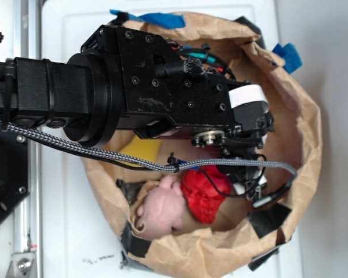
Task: Grab the white paper.
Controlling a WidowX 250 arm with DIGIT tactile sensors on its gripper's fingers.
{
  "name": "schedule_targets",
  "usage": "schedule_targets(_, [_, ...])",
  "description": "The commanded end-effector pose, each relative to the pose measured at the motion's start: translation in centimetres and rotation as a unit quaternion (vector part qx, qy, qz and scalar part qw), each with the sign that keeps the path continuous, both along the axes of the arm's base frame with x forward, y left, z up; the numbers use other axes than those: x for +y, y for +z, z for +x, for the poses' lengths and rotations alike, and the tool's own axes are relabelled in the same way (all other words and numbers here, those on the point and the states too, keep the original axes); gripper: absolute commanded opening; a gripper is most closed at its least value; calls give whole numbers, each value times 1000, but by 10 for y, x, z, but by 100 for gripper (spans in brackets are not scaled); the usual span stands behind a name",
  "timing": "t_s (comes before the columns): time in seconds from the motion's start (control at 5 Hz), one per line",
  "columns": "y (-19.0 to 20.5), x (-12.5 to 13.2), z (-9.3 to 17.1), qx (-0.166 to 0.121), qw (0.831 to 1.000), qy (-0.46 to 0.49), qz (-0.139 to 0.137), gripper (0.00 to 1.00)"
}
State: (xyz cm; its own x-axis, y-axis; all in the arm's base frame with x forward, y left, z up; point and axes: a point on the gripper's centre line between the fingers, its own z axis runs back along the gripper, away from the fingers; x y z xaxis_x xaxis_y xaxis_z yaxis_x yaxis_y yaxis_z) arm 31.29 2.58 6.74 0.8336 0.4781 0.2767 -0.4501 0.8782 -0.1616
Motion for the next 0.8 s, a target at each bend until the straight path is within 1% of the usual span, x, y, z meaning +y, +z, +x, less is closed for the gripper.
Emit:
schedule_targets(0.0, [29, 10, 14, -48, 998, 27, 16, 100])
schedule_targets(0.2, [28, 21, 16, -58, 997, 43, 37, 100])
schedule_targets(0.4, [16, 24, 16, -44, 997, 35, 47, 100])
schedule_targets(0.6, [-1, 20, 15, -21, 998, 21, 63, 100])
